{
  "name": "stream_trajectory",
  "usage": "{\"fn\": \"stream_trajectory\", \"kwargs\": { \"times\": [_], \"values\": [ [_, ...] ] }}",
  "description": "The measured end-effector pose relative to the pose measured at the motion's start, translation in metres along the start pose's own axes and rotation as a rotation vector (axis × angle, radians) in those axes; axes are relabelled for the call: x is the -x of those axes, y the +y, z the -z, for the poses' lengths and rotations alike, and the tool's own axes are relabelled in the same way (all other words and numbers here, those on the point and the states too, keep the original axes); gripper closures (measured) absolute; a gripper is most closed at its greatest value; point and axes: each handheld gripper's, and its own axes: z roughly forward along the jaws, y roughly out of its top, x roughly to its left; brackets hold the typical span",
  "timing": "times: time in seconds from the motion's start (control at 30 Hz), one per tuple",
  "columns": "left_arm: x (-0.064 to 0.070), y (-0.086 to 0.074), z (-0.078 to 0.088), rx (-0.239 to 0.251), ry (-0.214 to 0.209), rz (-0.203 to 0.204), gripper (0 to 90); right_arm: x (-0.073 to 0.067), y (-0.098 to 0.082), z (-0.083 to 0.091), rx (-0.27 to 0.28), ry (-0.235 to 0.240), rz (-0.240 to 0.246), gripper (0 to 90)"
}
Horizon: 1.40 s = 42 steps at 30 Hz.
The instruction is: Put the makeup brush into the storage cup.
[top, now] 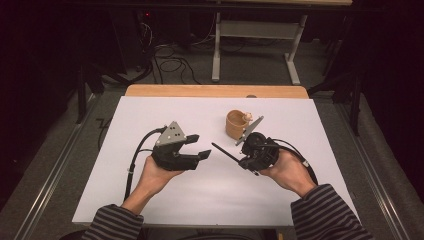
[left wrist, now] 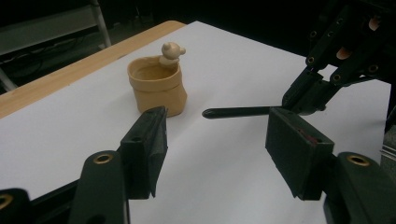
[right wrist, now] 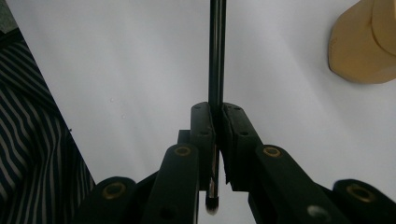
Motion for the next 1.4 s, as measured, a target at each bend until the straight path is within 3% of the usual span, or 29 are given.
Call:
{"fn": "stream_trajectory", "kwargs": {
  "times": [0.9, 1.17, 1.4],
  "values": [
    [-0.006, 0.000, -0.009, -0.010, 0.026, 0.021, 39.8, -0.008, 0.011, -0.001, -0.023, 0.014, 0.039, 85.7],
    [-0.005, -0.001, -0.011, -0.016, 0.022, 0.005, 40.2, -0.010, 0.014, 0.000, -0.032, 0.020, 0.050, 85.6],
    [-0.002, -0.002, -0.011, -0.032, 0.006, -0.038, 40.6, -0.010, 0.015, 0.002, -0.041, 0.029, 0.063, 85.6]
  ]
}}
